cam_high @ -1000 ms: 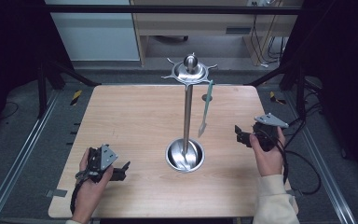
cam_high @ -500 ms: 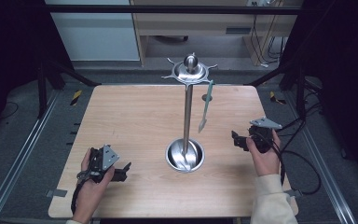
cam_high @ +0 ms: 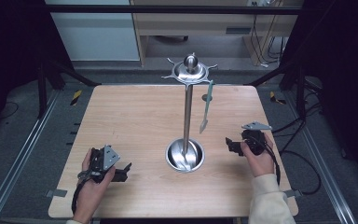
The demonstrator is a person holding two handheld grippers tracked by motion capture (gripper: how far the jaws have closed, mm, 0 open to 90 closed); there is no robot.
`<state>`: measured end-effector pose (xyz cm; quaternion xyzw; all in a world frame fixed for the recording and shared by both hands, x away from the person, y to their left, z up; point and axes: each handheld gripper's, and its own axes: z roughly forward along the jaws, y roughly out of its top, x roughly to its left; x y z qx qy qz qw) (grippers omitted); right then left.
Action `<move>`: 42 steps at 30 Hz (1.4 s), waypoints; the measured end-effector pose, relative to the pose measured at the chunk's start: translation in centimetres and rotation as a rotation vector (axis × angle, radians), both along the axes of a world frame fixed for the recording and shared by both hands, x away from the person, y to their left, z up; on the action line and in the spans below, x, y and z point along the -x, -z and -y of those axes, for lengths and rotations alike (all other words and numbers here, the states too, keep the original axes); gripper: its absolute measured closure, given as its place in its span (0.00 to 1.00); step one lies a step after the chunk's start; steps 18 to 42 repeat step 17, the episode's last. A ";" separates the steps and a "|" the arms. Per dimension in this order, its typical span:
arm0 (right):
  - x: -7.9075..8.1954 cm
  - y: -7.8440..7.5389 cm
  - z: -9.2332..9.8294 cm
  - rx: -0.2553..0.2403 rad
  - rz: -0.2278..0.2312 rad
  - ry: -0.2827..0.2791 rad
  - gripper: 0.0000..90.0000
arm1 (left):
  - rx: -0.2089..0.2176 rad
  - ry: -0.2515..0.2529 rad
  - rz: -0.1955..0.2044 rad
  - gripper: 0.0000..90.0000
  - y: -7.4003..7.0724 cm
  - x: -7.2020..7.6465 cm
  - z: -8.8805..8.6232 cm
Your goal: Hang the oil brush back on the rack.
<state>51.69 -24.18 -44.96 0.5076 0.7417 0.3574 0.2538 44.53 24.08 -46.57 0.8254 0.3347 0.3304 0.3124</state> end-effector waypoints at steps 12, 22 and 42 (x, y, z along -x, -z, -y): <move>-0.3 1.7 -1.0 0.013 -0.084 -0.066 0.13 | -0.007 0.005 -0.006 0.03 0.1 0.0 0.1; -0.3 2.0 -1.3 0.013 -0.095 -0.085 0.13 | -0.004 0.000 -0.005 0.03 0.1 -0.1 0.0; -0.3 2.0 -1.3 0.013 -0.095 -0.085 0.13 | -0.004 0.000 -0.005 0.03 0.1 -0.1 0.0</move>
